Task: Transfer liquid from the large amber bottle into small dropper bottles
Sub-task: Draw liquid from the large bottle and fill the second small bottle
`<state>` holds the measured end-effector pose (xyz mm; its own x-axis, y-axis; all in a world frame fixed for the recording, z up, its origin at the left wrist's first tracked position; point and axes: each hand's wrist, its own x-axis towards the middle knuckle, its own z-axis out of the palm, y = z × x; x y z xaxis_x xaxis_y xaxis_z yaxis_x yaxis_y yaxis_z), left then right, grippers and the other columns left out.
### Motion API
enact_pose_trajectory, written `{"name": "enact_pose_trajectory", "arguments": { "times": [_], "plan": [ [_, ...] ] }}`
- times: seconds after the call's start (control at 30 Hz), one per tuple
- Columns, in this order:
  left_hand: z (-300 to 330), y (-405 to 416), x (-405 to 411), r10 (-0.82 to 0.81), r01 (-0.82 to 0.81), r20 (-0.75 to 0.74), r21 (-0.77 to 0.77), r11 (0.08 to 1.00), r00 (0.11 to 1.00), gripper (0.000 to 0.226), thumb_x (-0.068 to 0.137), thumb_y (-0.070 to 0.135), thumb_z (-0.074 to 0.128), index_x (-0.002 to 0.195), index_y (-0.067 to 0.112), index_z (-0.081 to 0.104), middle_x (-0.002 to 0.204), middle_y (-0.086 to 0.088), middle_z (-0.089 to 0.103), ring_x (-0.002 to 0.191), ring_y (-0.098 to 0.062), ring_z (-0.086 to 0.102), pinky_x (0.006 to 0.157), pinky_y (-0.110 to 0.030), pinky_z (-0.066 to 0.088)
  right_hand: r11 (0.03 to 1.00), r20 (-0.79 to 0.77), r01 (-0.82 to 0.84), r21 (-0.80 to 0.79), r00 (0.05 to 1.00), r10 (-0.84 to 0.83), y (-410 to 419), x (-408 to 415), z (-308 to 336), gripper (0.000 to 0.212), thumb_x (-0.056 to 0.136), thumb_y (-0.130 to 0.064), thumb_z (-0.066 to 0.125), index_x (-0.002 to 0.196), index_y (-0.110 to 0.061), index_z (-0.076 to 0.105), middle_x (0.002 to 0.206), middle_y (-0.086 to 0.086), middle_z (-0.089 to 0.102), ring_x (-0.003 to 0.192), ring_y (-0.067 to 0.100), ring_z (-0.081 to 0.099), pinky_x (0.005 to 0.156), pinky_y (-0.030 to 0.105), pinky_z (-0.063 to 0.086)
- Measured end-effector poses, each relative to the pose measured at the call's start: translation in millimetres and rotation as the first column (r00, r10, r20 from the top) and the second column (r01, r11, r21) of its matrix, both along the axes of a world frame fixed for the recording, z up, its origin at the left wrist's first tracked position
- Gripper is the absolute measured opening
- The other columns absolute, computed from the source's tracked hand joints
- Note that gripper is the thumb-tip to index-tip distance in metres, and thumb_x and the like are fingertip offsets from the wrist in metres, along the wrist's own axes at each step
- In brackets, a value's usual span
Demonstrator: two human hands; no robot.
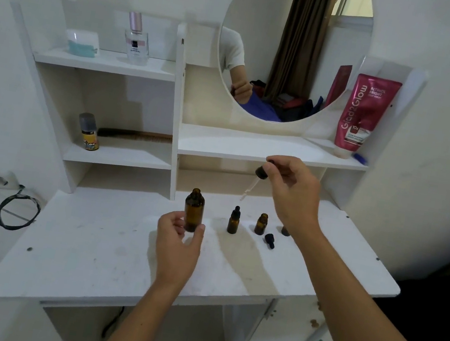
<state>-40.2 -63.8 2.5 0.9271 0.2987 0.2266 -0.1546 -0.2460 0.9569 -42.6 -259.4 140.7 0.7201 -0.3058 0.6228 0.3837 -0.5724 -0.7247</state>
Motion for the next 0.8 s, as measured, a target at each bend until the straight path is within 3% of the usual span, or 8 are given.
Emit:
{"name": "enact_pose_trajectory", "arguments": {
  "times": [0.2, 0.3, 0.4, 0.53, 0.7, 0.8],
  "plan": [
    [-5, -46, -28, -0.218, 0.218, -0.008, 0.083, 0.972, 0.976, 0.024, 0.095, 0.026, 0.07, 0.116, 0.029, 0.059, 0.102, 0.015, 0.063, 0.096, -0.009, 0.063, 0.079, -0.018, 0.056, 0.996, -0.058, 0.086, 0.005, 0.995, -0.086, -36, -16, -16, 0.016, 0.097, -0.023, 0.073, 0.111, -0.017, 0.075, 0.096, -0.011, 0.077, 0.092, 0.001, 0.071, 0.085, 0.014, 0.055],
    [-6, -70, -31, -0.341, 0.332, 0.0, 0.233, 0.914, 0.94, 0.026, 0.101, 0.025, 0.06, 0.127, 0.031, 0.059, 0.123, 0.019, 0.06, 0.111, -0.002, 0.059, 0.098, -0.021, 0.053, 0.996, -0.068, 0.093, 0.015, 0.993, -0.092, -46, -20, -21, 0.015, 0.098, -0.021, 0.071, 0.112, -0.016, 0.074, 0.094, -0.015, 0.075, 0.089, -0.004, 0.069, 0.072, 0.006, 0.052],
    [-6, -92, -26, -0.366, 0.355, -0.016, 0.283, 0.891, 0.931, 0.038, 0.105, 0.02, 0.052, 0.142, 0.029, 0.051, 0.143, 0.013, 0.052, 0.129, -0.006, 0.051, 0.11, -0.026, 0.045, 0.996, -0.067, 0.087, 0.036, 0.994, -0.085, -51, -20, -25, 0.013, 0.098, -0.018, 0.071, 0.11, -0.015, 0.074, 0.093, -0.012, 0.075, 0.087, -0.008, 0.068, 0.07, 0.003, 0.048],
    [-4, -112, -23, -0.363, 0.356, -0.038, 0.315, 0.88, 0.931, 0.05, 0.106, 0.015, 0.049, 0.153, 0.028, 0.037, 0.154, 0.012, 0.042, 0.138, -0.009, 0.045, 0.112, -0.026, 0.039, 0.997, -0.062, 0.075, 0.036, 0.995, -0.073, -53, -13, -33, 0.012, 0.097, -0.017, 0.072, 0.109, -0.014, 0.074, 0.092, -0.012, 0.076, 0.088, -0.004, 0.07, 0.075, 0.006, 0.05],
    [-10, -129, -8, -0.383, 0.37, -0.036, 0.353, 0.859, 0.923, 0.057, 0.104, 0.009, 0.052, 0.156, 0.02, 0.032, 0.158, 0.005, 0.038, 0.142, -0.016, 0.042, 0.115, -0.036, 0.042, 0.999, -0.068, 0.051, 0.015, 0.996, -0.05, -56, -1, -43, 0.01, 0.096, -0.017, 0.073, 0.106, -0.015, 0.075, 0.094, -0.004, 0.078, 0.091, 0.008, 0.074, 0.086, 0.017, 0.055],
    [-19, -138, 7, -0.377, 0.373, -0.058, 0.344, 0.862, 0.924, 0.057, 0.103, 0.014, 0.056, 0.154, 0.022, 0.032, 0.153, 0.005, 0.044, 0.136, -0.016, 0.049, 0.111, -0.038, 0.047, 0.999, -0.085, 0.049, 0.008, 0.995, -0.048, -58, 3, -46, 0.01, 0.096, -0.018, 0.074, 0.105, -0.014, 0.075, 0.092, -0.004, 0.078, 0.089, 0.004, 0.072, 0.084, 0.011, 0.053]
  ]
}}
